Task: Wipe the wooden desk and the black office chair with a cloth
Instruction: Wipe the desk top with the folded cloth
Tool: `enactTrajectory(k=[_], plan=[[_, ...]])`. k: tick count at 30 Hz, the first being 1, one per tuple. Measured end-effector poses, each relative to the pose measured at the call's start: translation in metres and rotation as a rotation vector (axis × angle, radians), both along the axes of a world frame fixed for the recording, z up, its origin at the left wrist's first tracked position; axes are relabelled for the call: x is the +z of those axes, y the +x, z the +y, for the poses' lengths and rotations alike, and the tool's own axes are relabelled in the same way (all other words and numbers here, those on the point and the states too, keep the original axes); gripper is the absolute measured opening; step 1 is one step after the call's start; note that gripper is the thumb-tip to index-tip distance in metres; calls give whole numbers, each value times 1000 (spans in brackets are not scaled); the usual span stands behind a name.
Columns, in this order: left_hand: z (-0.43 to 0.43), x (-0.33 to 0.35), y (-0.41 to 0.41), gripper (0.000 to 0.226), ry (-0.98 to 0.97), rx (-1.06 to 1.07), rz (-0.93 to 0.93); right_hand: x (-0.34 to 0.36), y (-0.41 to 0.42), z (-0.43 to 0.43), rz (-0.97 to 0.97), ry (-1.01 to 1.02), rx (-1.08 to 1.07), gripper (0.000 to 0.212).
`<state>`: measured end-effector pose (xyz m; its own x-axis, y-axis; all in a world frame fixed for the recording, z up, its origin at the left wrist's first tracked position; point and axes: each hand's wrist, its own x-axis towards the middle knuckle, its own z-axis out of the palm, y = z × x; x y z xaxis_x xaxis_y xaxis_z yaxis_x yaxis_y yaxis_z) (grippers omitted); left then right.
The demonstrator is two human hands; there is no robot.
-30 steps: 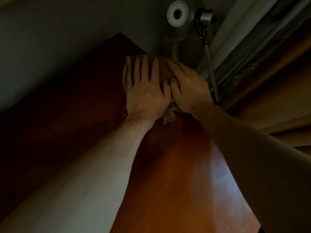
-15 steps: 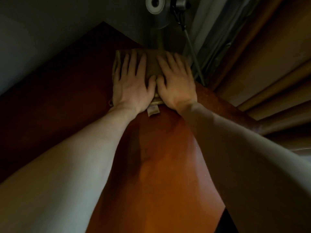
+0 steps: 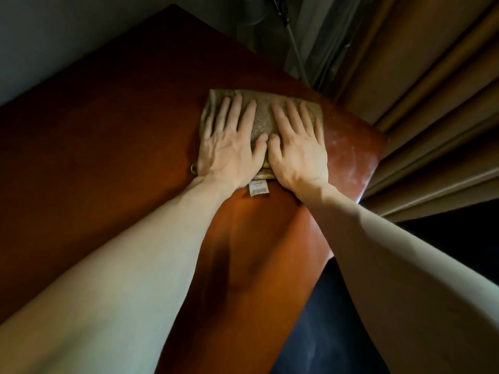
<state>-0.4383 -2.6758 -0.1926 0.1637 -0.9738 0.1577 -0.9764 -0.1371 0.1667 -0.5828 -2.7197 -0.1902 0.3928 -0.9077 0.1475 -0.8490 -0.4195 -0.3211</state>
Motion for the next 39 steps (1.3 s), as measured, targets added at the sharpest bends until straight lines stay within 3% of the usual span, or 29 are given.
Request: enactTrajectory(k=[22,32,39], plan=[[247,-3,-29,68,2,-33,83,-9,-23,251,4,-39,-129,62],[271,-6,-23,69,9,-174,80,-14,-16,308,-142,-47,-317,59],[258,-6,-19,70,30,-219,75,-14,-19,301,-175,-7,-302,59]])
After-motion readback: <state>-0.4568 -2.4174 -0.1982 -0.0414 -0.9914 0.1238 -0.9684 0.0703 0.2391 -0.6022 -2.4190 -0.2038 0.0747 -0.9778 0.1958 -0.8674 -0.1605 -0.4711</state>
